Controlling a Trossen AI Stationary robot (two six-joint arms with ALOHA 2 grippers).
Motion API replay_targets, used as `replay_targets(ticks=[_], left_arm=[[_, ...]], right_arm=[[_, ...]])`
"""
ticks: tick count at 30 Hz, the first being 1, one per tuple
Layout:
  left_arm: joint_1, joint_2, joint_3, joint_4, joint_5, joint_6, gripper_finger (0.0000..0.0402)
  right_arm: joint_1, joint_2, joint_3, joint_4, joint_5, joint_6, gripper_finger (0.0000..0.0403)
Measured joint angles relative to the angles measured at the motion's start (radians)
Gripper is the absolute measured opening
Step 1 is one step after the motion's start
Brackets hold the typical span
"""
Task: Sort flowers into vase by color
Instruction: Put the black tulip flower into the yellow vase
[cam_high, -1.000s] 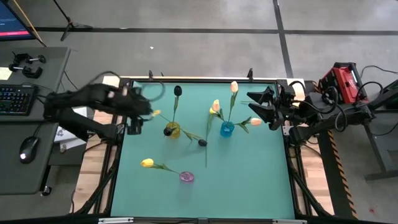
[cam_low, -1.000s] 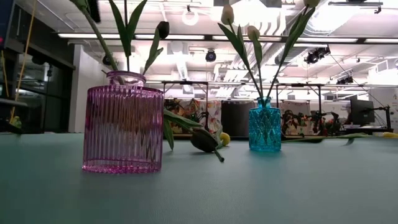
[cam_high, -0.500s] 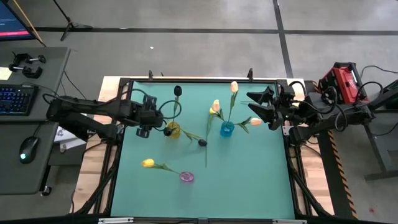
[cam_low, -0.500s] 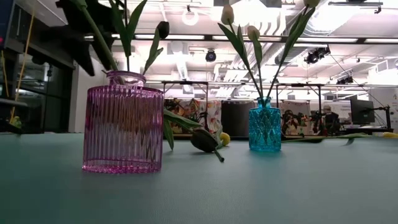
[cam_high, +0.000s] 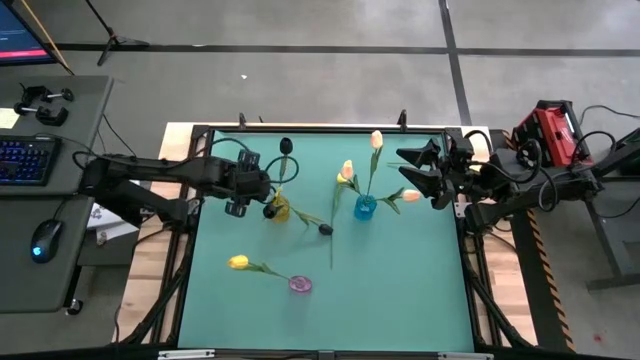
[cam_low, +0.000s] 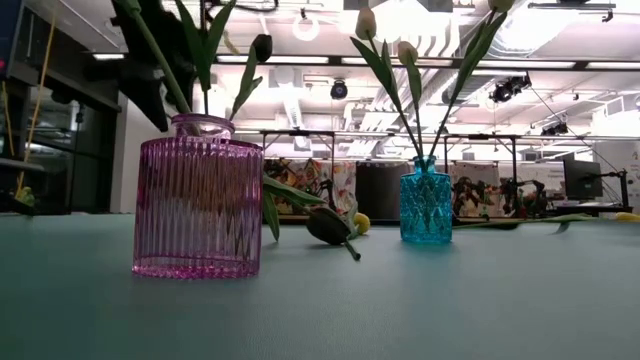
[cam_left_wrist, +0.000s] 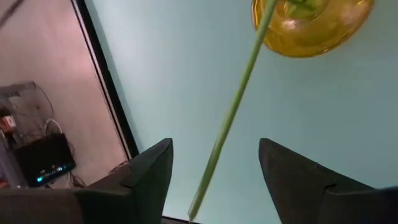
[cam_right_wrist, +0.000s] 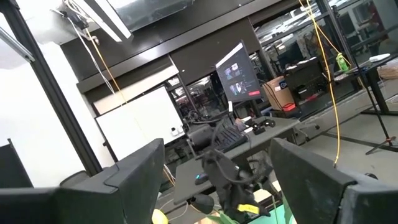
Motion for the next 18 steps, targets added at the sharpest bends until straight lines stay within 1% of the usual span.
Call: replay_targets(ticks=[3, 5, 7, 9, 10, 11, 14, 18], left_arm=[[0.012, 0.033, 0.000, 0.000, -0.002, 0.002, 0.0193], [0.013, 0.051, 0.000, -0.001, -0.002, 0.015, 0.0160], [0.010, 0.060, 0.000, -0.003, 0.000, 0.029, 0.0113], [0.005, 0.063, 0.011, -0.019, 0.005, 0.018, 0.0049], [0.003, 0.061, 0.022, -0.031, 0.015, 0.001, 0.0026], [0.003, 0.056, 0.031, -0.043, 0.028, -0.019, 0.0015], [-0.002, 0.029, 0.065, -0.084, 0.036, -0.045, 0.0005], [-0.020, -0.028, 0.125, -0.137, 0.055, -0.054, 0.0001]], right_arm=[[0.000, 0.000, 0.000, 0.000, -0.010, 0.008, 0.0279], [0.000, 0.000, 0.000, 0.000, -0.018, 0.008, 0.0279], [0.000, 0.000, 0.000, 0.000, -0.018, 0.009, 0.0279], [0.000, 0.000, 0.000, 0.000, -0.018, 0.021, 0.0279], [0.001, 0.000, 0.000, 0.000, -0.018, 0.024, 0.0279], [0.001, 0.000, 0.000, 0.000, -0.018, 0.024, 0.0279], [0.001, 0.000, 0.000, 0.000, -0.018, 0.024, 0.0279], [0.001, 0.000, 0.000, 0.000, -0.018, 0.024, 0.0279]])
